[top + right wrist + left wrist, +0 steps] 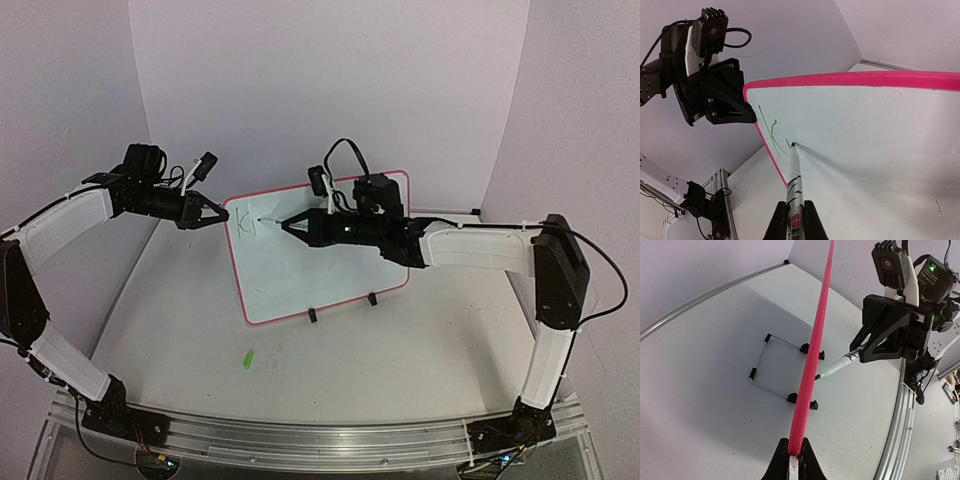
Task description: Write a sentence on the whiteboard
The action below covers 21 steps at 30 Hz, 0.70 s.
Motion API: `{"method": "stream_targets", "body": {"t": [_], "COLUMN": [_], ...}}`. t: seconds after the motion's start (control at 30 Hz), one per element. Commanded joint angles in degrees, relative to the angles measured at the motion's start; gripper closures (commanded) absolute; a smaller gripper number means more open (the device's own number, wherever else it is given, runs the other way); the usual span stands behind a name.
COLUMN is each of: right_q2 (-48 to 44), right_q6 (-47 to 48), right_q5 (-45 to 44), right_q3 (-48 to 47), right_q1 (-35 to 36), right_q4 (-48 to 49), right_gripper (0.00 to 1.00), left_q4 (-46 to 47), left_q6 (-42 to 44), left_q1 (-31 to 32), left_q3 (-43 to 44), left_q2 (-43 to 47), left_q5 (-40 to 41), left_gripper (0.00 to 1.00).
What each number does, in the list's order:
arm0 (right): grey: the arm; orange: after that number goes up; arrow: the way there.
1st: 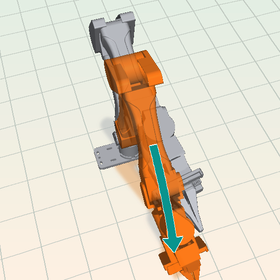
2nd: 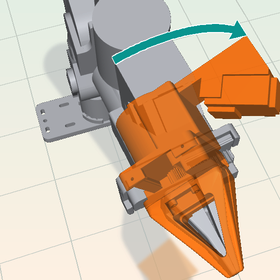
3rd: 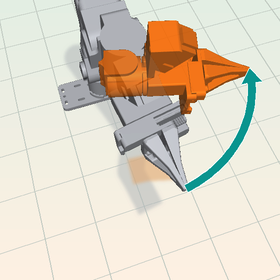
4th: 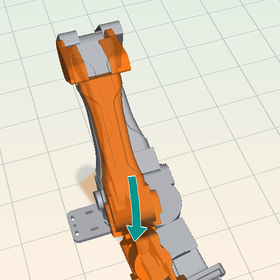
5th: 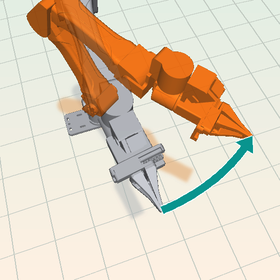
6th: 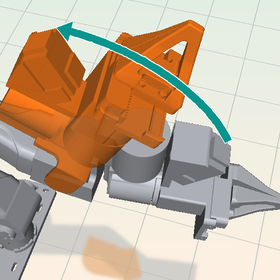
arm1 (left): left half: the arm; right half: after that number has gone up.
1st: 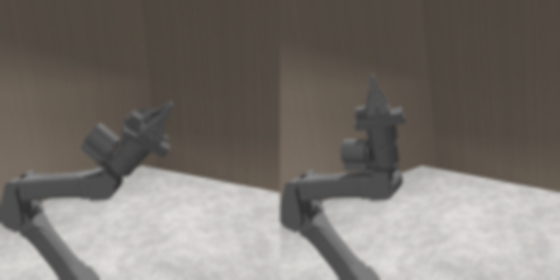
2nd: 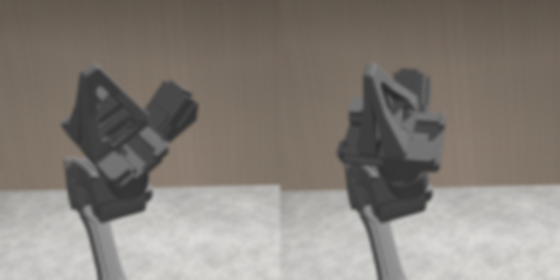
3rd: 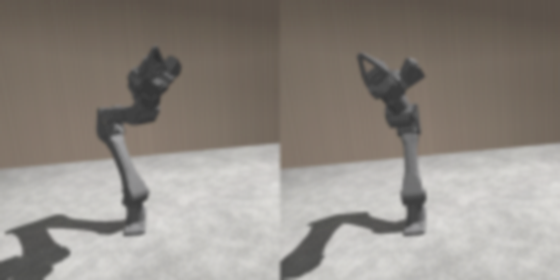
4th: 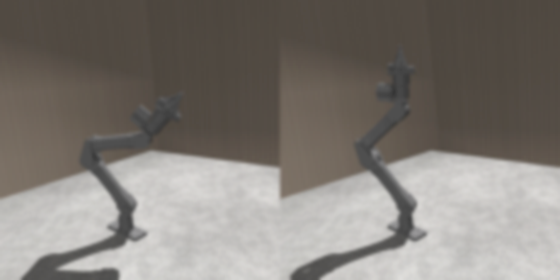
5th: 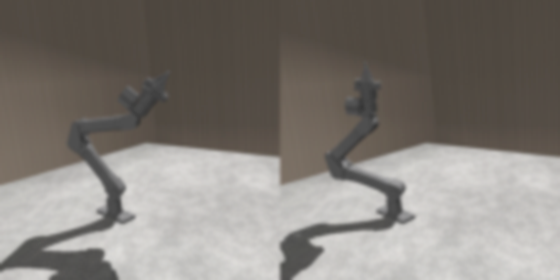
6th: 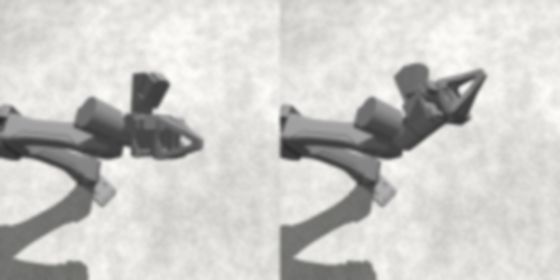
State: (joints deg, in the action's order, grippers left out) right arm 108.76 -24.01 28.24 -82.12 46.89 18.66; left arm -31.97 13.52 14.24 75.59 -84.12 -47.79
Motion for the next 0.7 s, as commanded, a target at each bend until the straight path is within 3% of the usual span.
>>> {"method": "stream_targets", "body": {"t": [0.0, 0.67], "right_q2": [1.11, -0.22], "right_q6": [0.55, -0.16], "right_q5": [-1.02, -1.09], "right_q3": [-2.83, 3.00], "right_q1": [-0.29, -0.53], "right_q4": [0.76, -0.12], "right_gripper": [1.00, 1.00], "left_q4": [1.02, 1.01], "left_q6": [0.43, 0.52], "left_q1": [-0.08, -0.04], "left_q3": [0.53, 0.52], "left_q2": [2.49, 2.82], "left_q5": [-0.65, -0.80], "left_gripper": [1.00, 1.00]}}
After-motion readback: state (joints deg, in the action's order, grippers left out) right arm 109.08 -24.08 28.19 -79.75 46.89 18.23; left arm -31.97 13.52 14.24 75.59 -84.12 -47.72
